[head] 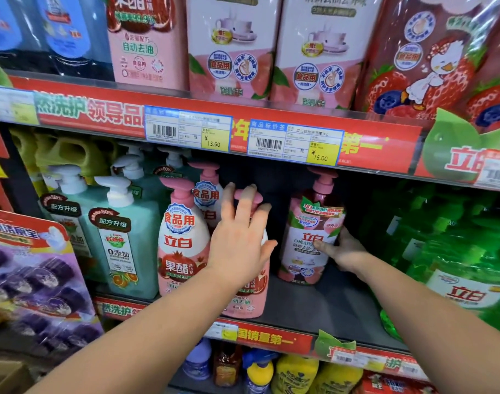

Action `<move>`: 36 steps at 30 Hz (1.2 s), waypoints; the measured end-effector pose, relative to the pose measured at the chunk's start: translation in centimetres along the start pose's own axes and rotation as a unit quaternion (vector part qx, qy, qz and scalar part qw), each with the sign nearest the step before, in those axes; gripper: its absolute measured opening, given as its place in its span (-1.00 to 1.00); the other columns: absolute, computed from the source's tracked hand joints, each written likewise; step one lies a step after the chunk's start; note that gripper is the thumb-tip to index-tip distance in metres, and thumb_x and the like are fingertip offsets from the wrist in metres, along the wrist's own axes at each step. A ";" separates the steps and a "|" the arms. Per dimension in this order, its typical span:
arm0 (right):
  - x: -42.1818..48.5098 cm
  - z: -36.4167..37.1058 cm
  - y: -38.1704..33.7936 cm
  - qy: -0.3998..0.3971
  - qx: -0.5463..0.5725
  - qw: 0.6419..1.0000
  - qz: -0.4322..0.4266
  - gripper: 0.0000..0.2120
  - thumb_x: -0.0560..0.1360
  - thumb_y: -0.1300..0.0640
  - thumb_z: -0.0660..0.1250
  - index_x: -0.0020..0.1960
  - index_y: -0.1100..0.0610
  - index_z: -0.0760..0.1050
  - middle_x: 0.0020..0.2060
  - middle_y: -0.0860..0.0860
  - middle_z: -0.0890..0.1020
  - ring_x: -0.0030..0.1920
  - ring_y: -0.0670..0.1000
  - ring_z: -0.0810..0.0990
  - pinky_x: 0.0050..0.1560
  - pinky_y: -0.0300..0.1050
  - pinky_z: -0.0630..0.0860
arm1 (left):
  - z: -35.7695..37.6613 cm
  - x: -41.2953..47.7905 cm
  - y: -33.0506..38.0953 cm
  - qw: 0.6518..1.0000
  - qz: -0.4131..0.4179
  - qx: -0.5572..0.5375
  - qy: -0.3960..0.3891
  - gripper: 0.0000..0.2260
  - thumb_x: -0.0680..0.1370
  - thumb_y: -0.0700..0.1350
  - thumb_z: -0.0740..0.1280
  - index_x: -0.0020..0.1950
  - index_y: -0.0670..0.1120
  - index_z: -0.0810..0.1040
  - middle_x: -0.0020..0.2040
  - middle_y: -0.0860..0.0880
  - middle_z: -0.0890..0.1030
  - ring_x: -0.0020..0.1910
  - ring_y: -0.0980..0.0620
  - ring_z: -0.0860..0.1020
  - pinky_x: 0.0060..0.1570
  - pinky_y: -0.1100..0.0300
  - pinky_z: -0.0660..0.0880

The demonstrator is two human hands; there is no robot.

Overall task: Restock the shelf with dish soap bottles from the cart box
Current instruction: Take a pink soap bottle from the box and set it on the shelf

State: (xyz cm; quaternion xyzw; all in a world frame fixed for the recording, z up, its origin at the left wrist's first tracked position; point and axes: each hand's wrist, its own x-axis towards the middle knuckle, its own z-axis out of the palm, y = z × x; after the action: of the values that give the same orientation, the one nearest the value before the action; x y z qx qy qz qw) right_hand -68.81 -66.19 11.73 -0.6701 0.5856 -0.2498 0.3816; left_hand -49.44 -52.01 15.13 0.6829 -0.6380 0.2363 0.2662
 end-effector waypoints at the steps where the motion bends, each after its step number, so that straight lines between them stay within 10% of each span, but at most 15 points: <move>1: -0.3 0.0 -0.1 0.011 -0.015 1.000 0.002 -0.40 0.45 0.02 0.42 0.41 0.06 0.26 0.30 0.06 0.51 0.27 0.14 0.48 0.06 -0.07 0.43 | 0.0 0.0 -0.1 1.000 0.002 -0.001 -0.002 -0.39 0.21 0.10 0.57 0.18 -0.11 0.55 0.28 -0.23 0.47 0.30 -0.41 0.36 -0.05 -0.12 0.56; 9: -5.0 -0.4 -1.0 0.067 -0.201 0.975 -0.062 -0.40 0.49 -0.04 0.36 0.42 0.17 0.26 0.32 0.16 0.48 0.30 0.15 0.45 0.14 -0.21 0.37 | 0.2 0.0 -0.7 0.999 0.030 -0.010 0.020 -0.31 0.19 0.11 0.57 0.25 -0.08 0.51 0.33 -0.23 0.43 0.31 -0.42 0.33 0.11 -0.29 0.44; 17: -13.2 0.6 -0.8 0.089 -0.454 0.885 -0.052 -0.31 0.48 -0.18 0.28 0.50 0.02 0.12 0.48 0.05 0.24 0.48 0.13 0.17 0.40 0.16 0.26 | -0.9 -0.7 -1.1 0.994 0.088 -0.059 -0.022 -0.30 0.35 0.16 0.42 0.43 0.01 0.29 0.53 -0.20 0.04 0.48 -0.29 -0.08 0.33 -0.40 0.00; 23: -17.6 1.4 -0.3 0.071 -0.497 0.865 -0.017 -0.30 0.49 -0.18 0.26 0.52 -0.01 0.08 0.50 0.02 0.18 0.51 0.13 0.10 0.42 0.17 0.18 | -2.0 -3.7 -0.2 0.942 0.305 -0.111 0.080 -0.55 0.18 -0.07 0.53 0.03 -0.16 0.62 0.12 -0.22 0.60 0.11 -0.26 0.56 0.05 -0.18 0.50; 29: -21.0 2.1 -0.2 0.074 -0.513 0.854 -0.043 -0.32 0.50 -0.18 0.24 0.51 -0.01 0.06 0.51 0.01 0.16 0.52 0.13 0.09 0.45 0.19 0.15 | -1.9 -7.6 0.0 0.947 0.250 -0.030 -0.201 -0.36 0.47 0.22 0.22 0.44 -0.08 0.20 0.40 -0.09 0.28 0.40 -0.14 0.22 0.37 -0.06 0.13; 36: -28.1 3.1 0.3 0.065 -0.503 0.859 -0.071 -0.29 0.50 -0.19 0.24 0.52 0.02 0.03 0.52 -0.01 0.13 0.53 0.13 0.04 0.46 0.19 0.10 | -6.0 -13.6 -0.6 0.955 0.138 0.014 -0.263 -0.20 0.45 0.32 0.21 0.51 -0.09 0.02 0.51 -0.13 0.12 0.51 -0.17 0.03 0.45 -0.15 -0.01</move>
State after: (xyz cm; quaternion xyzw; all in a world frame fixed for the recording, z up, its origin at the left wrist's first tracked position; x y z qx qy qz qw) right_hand -71.91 -38.06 12.78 -0.7927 0.6061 0.0097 -0.0646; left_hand -49.77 -37.89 10.60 0.6299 -0.7699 0.0915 0.0447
